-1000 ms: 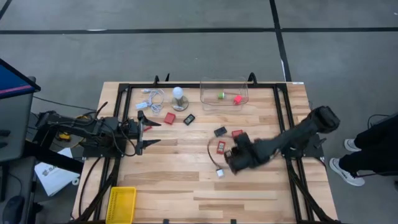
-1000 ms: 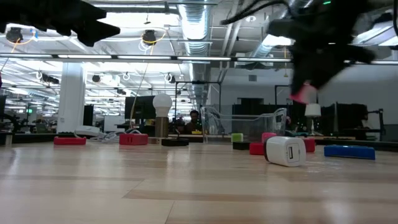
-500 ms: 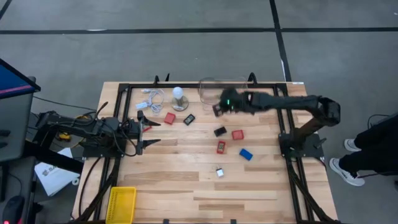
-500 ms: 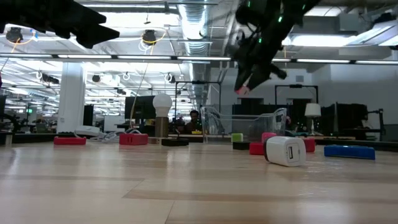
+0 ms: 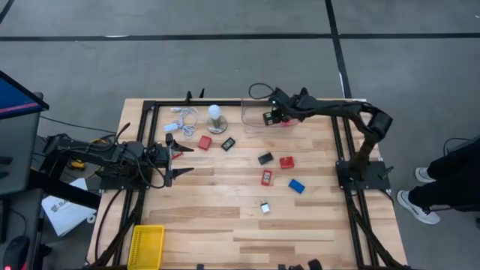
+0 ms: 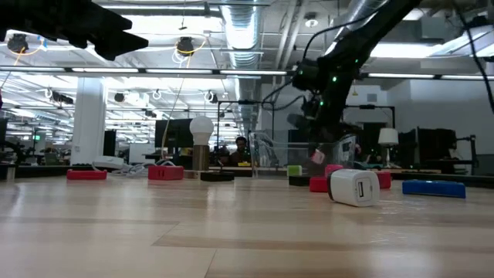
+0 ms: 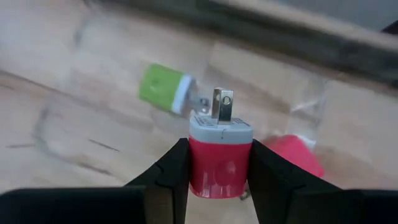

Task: Pick & Place Office items
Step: Put the white and pink charger adapter into the transparent bin, then put the right red charger adapter into the transparent bin

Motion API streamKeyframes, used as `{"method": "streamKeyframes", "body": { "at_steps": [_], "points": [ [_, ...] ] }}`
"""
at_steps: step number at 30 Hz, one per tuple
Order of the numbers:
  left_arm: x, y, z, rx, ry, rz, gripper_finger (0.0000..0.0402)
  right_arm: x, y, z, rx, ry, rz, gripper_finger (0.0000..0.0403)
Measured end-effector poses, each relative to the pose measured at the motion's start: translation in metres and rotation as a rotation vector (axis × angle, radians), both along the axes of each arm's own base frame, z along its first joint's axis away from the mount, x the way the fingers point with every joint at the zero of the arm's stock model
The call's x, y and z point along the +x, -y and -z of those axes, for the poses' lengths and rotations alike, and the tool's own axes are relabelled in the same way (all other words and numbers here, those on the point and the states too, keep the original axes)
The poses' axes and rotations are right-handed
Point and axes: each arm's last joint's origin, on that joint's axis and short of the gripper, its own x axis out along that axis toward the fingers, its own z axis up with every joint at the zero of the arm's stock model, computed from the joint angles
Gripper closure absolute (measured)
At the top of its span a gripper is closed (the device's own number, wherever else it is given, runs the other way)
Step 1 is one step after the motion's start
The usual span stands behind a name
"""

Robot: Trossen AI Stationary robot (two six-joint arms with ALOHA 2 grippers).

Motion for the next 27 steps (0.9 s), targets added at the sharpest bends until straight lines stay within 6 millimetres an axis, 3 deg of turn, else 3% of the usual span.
{"method": "streamKeyframes", "body": {
  "at_steps": [5,8,11,18,27],
  "points": [
    [0.000,0.000,0.000,0.000,-0.002,0.000,0.0092,0.010,0.010,0.009,-0.020,-0.055,0.010,0.0286],
    [0.001,0.000,0.001,0.001,-0.007,0.000,0.0092,0.015,0.011,0.004,-0.034,-0.039,0.014,0.0286],
    [0.002,0.000,0.002,0.002,-0.015,0.000,0.0092,0.019,0.011,-0.007,-0.049,-0.008,-0.001,0.0277],
    [0.003,0.000,0.003,0.003,-0.022,0.000,0.0092,0.021,0.001,-0.038,-0.113,0.060,-0.026,0.0186],
    [0.003,0.000,0.003,0.003,-0.023,0.000,0.0092,0.022,-0.034,-0.073,-0.152,0.115,-0.118,0.0202]
  ]
}}
